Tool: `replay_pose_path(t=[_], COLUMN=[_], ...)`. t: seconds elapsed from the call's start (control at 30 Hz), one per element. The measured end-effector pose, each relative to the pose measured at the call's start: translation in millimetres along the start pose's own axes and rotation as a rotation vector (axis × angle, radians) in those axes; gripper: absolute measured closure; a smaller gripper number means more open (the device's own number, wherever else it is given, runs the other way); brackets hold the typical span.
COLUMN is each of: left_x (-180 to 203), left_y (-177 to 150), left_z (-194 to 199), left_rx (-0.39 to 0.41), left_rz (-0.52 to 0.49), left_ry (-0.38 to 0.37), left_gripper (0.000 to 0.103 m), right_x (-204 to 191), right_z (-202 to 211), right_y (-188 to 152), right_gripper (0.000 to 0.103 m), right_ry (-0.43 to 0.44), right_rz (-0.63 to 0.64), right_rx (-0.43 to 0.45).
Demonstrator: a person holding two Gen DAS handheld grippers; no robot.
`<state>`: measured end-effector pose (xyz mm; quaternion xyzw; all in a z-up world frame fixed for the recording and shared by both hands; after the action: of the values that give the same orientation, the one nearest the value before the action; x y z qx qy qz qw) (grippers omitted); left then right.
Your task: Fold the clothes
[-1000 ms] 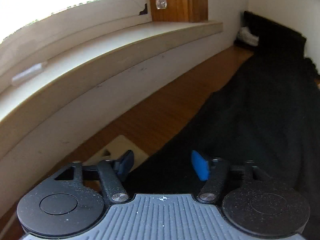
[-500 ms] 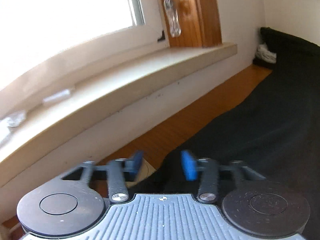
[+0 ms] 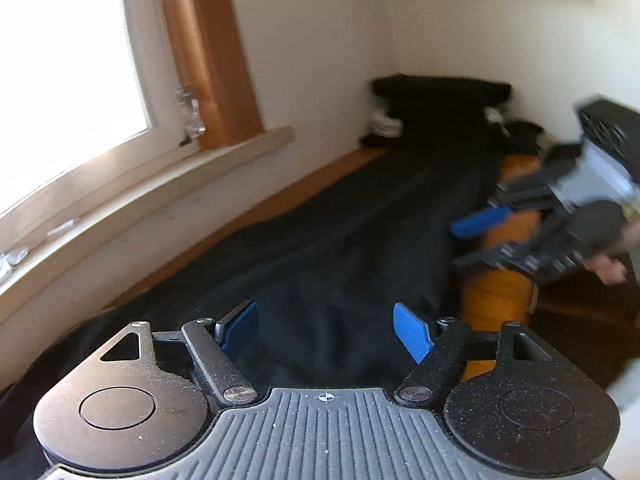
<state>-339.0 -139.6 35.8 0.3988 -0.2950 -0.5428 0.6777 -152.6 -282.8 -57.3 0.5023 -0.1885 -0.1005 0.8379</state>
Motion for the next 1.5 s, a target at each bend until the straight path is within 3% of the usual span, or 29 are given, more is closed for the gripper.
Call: replay_pose_path(t=[0.2,0.3,0.37,0.43,0.47,0.5,0.53,0.7,1.17,1.23,1.3,1.37,1.47,1.5], left_x=[19.6,25.3,26.4,24.4,22.2,18.8,14.8,-6.8,-34.4,-47.7,-64.4,-81.0,-105.7,-113.2], left_y=[-19.7,-23.7,-25.4,-24.3,-21.7,-19.5,-16.1,0.1,13.5,15.6,15.8,11.9,2.0,-1.1], left_z=[-3.8,-11.3,-15.6,-17.6,-19.1,-16.6,-14.1,5.7,15.0,16.6,9.7,-7.6,-35.6,-45.8], left_rx=[-0.040,-0.055,-0.067,-0.059,-0.049,-0.035,-0.015,0.067,0.093,0.110,0.106,0.072,0.002,-0.034], left_rz=[-0.072,-0.081,-0.082,-0.074,-0.062,-0.041,-0.018,0.079,0.190,0.223,0.232,0.211,0.201,0.197], left_ry=[0.020,-0.005,-0.029,-0.017,-0.019,-0.027,-0.027,-0.029,-0.070,-0.052,-0.017,0.037,0.101,0.113], left_gripper=[0.026,0.030,0.045,0.076,0.086,0.096,0.098,0.099,0.096,0.096,0.086,0.083,0.083,0.083], right_x=[-8.2,-10.4,-11.5,-12.7,-13.3,-13.9,-14.5,-25.6,-60.7,-61.3,-60.5,-59.3,-52.3,-49.8], right_z=[-1.9,-0.5,1.1,2.8,3.6,4.4,5.2,6.3,-31.5,-34.9,-39.7,-44.0,-46.6,-44.8], right_y=[6.0,8.3,9.6,10.9,11.5,12.2,12.8,14.7,28.1,31.2,34.6,37.1,41.2,42.4], right_gripper=[0.051,0.051,0.051,0.051,0.051,0.051,0.051,0.051,0.052,0.052,0.052,0.052,0.094,0.096], right_ry=[-0.002,0.012,0.026,0.041,0.048,0.055,0.062,0.134,0.262,0.270,0.285,0.304,0.369,0.363], right_rz=[0.029,0.034,0.037,0.039,0.041,0.042,0.043,0.087,0.323,0.341,0.353,0.366,0.347,0.352], right_rx=[-0.003,0.003,0.009,0.015,0.019,0.022,0.025,0.026,-0.020,-0.022,-0.025,-0.028,-0.054,-0.054])
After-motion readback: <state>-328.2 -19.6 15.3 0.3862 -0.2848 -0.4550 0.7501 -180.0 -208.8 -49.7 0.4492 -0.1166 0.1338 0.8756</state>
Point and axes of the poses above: each gripper's, at about its wrist camera, not at the fingertips, and z roughly against the way its jaws point, x to its right, y to its top, the point moved 2 cm from there along -z, roughly the way its jaws point, and after that the axes turned 14 degrees about z, right-handed, at the moved point
